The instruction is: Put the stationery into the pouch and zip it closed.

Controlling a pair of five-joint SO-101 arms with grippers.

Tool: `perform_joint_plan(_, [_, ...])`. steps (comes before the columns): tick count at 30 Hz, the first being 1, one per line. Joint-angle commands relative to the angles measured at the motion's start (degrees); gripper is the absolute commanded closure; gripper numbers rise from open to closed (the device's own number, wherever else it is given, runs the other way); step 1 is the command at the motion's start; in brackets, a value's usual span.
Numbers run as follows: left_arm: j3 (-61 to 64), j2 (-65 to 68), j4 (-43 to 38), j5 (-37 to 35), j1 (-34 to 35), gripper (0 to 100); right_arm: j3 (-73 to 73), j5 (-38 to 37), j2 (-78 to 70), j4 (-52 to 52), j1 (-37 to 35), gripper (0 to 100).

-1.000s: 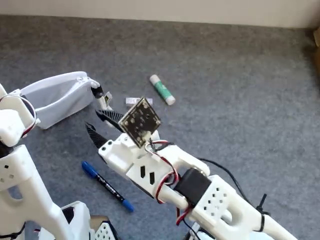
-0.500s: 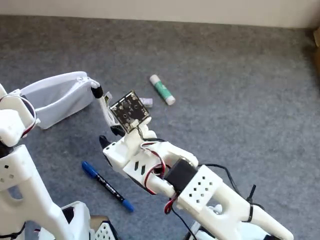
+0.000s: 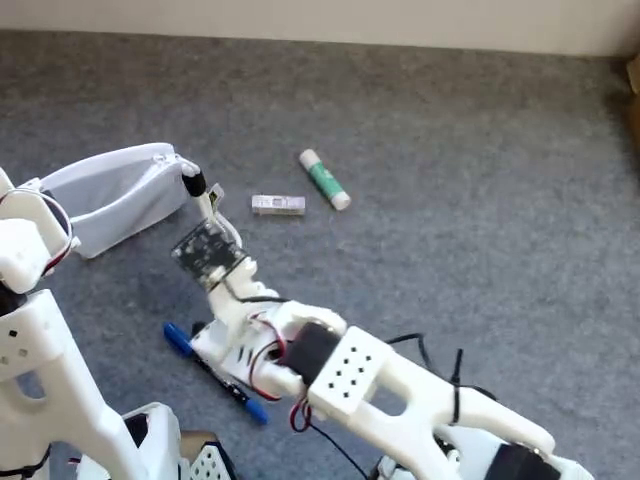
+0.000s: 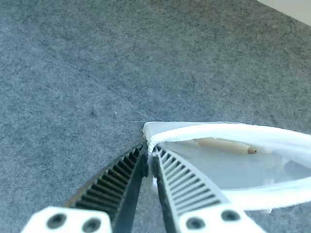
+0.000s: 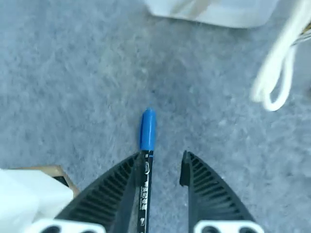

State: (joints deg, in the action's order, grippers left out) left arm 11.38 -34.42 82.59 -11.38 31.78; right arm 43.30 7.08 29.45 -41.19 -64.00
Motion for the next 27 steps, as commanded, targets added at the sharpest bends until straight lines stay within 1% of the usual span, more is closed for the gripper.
perform_joint_plan(1, [1.1, 0.7, -0.1, -0.7, 1.1, 99, -0.7, 0.8, -1.9, 0.0, -2.4, 88.2])
perform_joint_plan(6, [1.3, 0.7, -0.1, -0.7, 1.1, 99, -2.2, 8.4, -8.4, 0.6, -4.1, 88.2])
perform_joint_plan(9, [1.4, 0.7, -0.1, -0.7, 1.1, 99, -5.3, 10.3, -12.7, 2.4, -4.5, 88.2])
perform_joint_plan(18, [1.5, 0.7, -0.1, -0.6, 1.1, 99, -12.4, 10.3, -23.9, 5.7, -4.9, 88.2])
perform_joint_plan(24, [1.5, 0.7, -0.1, -0.5, 1.1, 99, -12.6, 9.9, -28.5, 11.6, -4.9, 88.2])
perform_joint_plan(27, [1.5, 0.7, -0.1, -0.5, 1.1, 99, -12.7, 9.8, -30.7, 12.7, -4.9, 88.2])
